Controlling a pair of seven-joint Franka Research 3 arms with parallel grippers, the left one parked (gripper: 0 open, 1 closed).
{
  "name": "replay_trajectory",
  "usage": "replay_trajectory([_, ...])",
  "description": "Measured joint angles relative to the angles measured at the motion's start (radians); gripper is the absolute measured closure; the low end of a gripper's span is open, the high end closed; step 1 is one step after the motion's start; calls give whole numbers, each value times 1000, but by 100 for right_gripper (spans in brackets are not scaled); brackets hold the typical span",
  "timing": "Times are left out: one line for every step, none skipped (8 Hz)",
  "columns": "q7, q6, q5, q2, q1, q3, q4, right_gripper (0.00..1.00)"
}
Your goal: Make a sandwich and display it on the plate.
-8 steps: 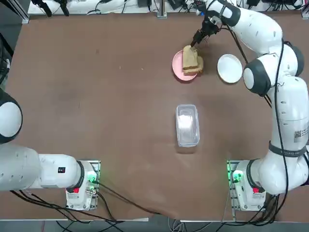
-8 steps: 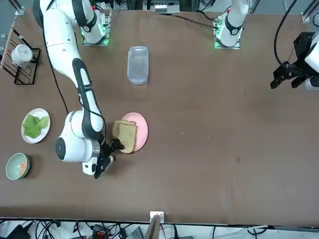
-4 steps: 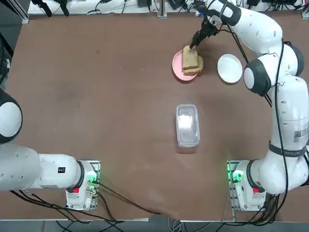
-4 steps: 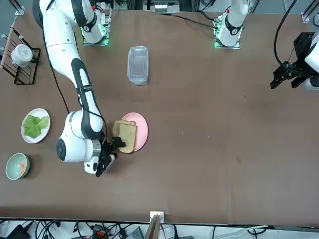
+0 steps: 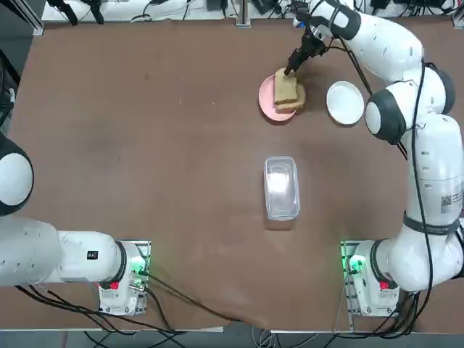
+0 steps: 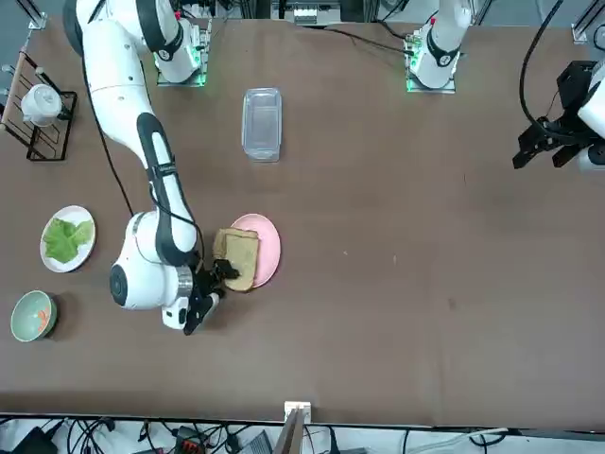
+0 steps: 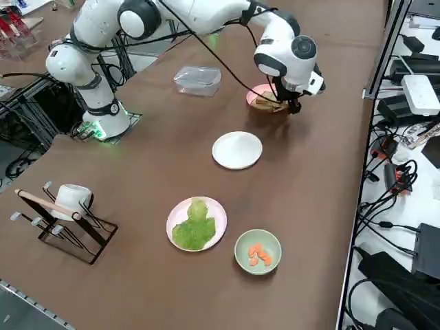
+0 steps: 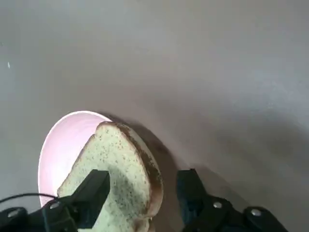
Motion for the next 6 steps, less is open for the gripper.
replay_trajectory([0,-1,3,2,0,1,0,23])
replay_trajectory([0,-3,5,4,0,3,0,25])
replay_trajectory([0,-10,7,5,0,4,-1,27])
replay_trajectory([-1,-22,7,5,0,4,-1,28])
replay_trajectory([-8,-36,8,5,-2,4,0,37])
replay_trajectory([-20,-51,10,5,-6,4,0,41])
